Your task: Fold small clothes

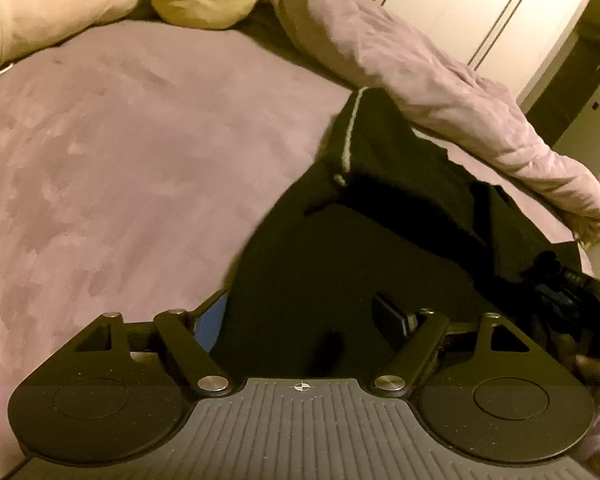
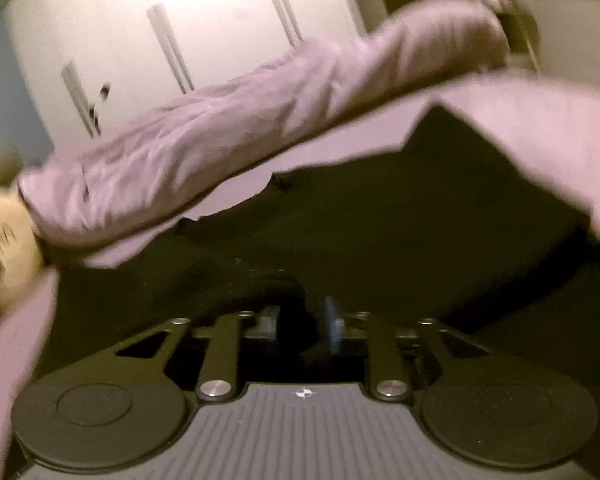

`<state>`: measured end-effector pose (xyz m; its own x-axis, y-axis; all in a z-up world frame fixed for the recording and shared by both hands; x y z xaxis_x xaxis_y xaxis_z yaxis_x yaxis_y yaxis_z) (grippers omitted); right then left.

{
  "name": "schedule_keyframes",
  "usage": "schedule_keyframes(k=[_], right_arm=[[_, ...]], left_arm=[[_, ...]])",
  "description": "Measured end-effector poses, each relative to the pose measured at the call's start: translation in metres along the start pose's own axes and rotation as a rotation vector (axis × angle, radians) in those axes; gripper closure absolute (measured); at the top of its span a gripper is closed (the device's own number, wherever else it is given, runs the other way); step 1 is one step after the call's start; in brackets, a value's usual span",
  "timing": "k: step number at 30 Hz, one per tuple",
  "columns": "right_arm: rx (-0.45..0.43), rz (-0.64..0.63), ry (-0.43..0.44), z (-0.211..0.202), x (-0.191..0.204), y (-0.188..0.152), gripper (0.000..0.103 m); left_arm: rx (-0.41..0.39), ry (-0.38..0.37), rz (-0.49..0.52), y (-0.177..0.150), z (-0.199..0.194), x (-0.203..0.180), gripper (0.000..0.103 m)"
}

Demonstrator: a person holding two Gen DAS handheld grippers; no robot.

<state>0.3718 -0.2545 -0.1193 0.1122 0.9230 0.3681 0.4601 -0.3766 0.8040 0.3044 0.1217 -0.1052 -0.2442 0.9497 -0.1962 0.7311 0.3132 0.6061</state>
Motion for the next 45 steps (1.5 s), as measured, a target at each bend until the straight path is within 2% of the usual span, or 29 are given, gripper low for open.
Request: schedule_keyframes(k=[3, 7, 8, 12, 13, 16, 17, 18, 19, 20, 22, 24, 27, 29, 30, 31, 36, 41, 45], right_arm=[[-0.001, -0.287, -0.033, 0.001, 0.024, 0.000, 0.065], [-0.020, -0.687, -0.147, 0.004, 0.053, -0.003, 0.047], [-0.023, -0.783, -0.144, 0.006, 0.062, -0.007, 0.044], [0.011, -1.139, -0.082, 0.024, 0.099, -0.027, 0.043], [0.011, -1.215, -0.074, 0.028, 0.105, -0.033, 0.047], [0.020, -1.419, -0.065, 0.037, 0.117, -0.050, 0.066], [0.019, -1.470, -0.059, 0.038, 0.120, -0.054, 0.080], [0.023, -1.489, -0.037, 0.039, 0.122, -0.058, 0.089], [0.029, -1.468, -0.008, 0.040, 0.123, -0.059, 0.094], [0.026, -1.425, 0.010, 0.039, 0.124, -0.056, 0.094], [0.024, -1.170, 0.056, 0.036, 0.117, -0.033, 0.094], [0.007, -0.771, 0.090, 0.031, 0.092, 0.003, 0.094], [-0.035, -0.054, 0.162, 0.023, 0.018, 0.043, 0.093], [-0.040, 0.237, 0.188, 0.024, -0.021, 0.044, 0.089], [-0.034, 0.313, 0.185, 0.026, -0.036, 0.042, 0.088], [-0.026, 0.336, 0.174, 0.028, -0.044, 0.041, 0.084], [-0.015, 0.334, 0.163, 0.030, -0.060, 0.035, 0.083], [-0.027, 0.373, 0.188, 0.026, -0.073, 0.036, 0.083], [-0.027, 0.349, 0.205, 0.025, -0.069, 0.034, 0.083]], left_arm=[[-0.011, 0.004, 0.030, 0.004, 0.002, -0.004, 0.018], [-0.015, 0.011, 0.053, 0.004, 0.004, -0.009, 0.018], [-0.011, 0.008, 0.053, 0.003, 0.005, -0.009, 0.017], [-0.002, 0.012, 0.062, 0.001, 0.007, -0.010, 0.017], [-0.001, 0.013, 0.068, 0.001, 0.007, -0.010, 0.017], [0.005, 0.017, 0.080, 0.003, 0.008, -0.011, 0.016], [0.005, 0.019, 0.082, 0.004, 0.009, -0.011, 0.016], [0.000, 0.020, 0.087, 0.006, 0.009, -0.012, 0.016], [-0.007, 0.020, 0.094, 0.009, 0.009, -0.014, 0.016], [-0.020, 0.022, 0.103, 0.013, 0.009, -0.017, 0.016], [-0.059, 0.027, 0.130, 0.022, 0.009, -0.026, 0.016], [-0.106, 0.017, 0.175, 0.034, 0.012, -0.040, 0.016], [-0.150, 0.027, 0.218, 0.049, 0.031, -0.058, 0.016], [-0.150, 0.043, 0.230, 0.055, 0.048, -0.067, 0.016], [-0.144, 0.043, 0.236, 0.057, 0.056, -0.072, 0.016], [-0.140, 0.037, 0.244, 0.057, 0.062, -0.076, 0.016], [-0.125, 0.101, 0.238, 0.061, 0.091, -0.078, 0.020], [-0.118, 0.131, 0.237, 0.063, 0.097, -0.074, 0.020], [-0.120, 0.149, 0.230, 0.065, 0.098, -0.074, 0.020]])
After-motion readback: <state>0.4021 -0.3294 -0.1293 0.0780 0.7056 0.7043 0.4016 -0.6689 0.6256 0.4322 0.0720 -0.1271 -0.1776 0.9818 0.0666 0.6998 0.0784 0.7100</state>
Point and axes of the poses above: each gripper's, at about its wrist camera, not at the fingertips, and z roughly the way its jaws point, x to its left, y to its top, the point moved 10 cm from there along z, roughly the way its jaws point, and after that the axes turned 13 degrees about y, right-handed, at the moved point
